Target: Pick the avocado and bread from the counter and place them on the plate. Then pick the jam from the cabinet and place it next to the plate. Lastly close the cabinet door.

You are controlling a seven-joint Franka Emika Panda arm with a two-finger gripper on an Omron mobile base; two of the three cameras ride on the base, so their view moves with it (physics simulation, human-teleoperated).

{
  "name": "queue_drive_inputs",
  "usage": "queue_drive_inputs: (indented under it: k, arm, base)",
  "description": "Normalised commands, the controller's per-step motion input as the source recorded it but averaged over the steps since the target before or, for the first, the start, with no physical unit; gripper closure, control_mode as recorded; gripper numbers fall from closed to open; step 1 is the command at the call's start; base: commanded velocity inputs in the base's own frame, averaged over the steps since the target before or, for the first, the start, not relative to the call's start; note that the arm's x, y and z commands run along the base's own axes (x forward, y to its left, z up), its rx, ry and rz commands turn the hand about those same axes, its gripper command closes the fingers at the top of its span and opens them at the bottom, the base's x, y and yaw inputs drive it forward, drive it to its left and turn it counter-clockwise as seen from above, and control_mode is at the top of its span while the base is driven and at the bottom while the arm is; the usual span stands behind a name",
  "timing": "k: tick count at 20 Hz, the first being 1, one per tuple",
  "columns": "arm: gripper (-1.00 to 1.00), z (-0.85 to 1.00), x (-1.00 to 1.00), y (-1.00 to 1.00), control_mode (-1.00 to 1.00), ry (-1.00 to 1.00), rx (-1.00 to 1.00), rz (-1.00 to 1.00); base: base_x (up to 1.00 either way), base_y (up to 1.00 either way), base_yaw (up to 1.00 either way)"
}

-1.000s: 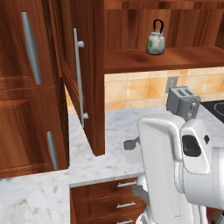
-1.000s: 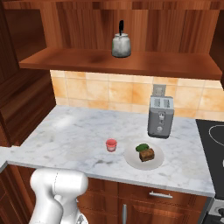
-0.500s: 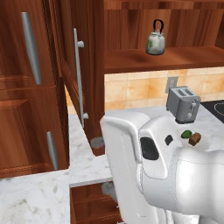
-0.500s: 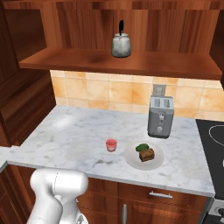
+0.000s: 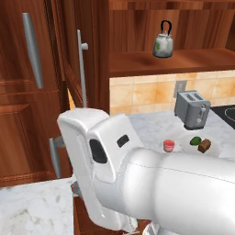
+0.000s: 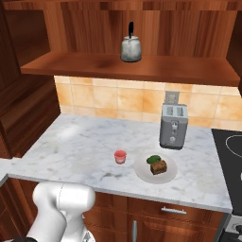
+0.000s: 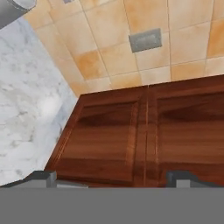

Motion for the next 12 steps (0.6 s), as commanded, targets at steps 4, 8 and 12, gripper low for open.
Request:
queue_drive_inputs:
  k: [4, 8, 12]
  arm:
    - [-1.0, 0.03, 0.41, 0.41, -1.0, 0.0, -0.04, -0.04]
    - [-1.0, 0.05, 0.39, 0.4, -1.0, 0.0, -0.01, -0.06]
    - [-1.0, 0.02, 0.27, 0.25, -1.0, 0.0, 0.0, -0.07]
  base:
    - [0.0, 0.0, 0.0]
    - [0.0, 0.0, 0.0]
    - [0.0, 0.0, 0.0]
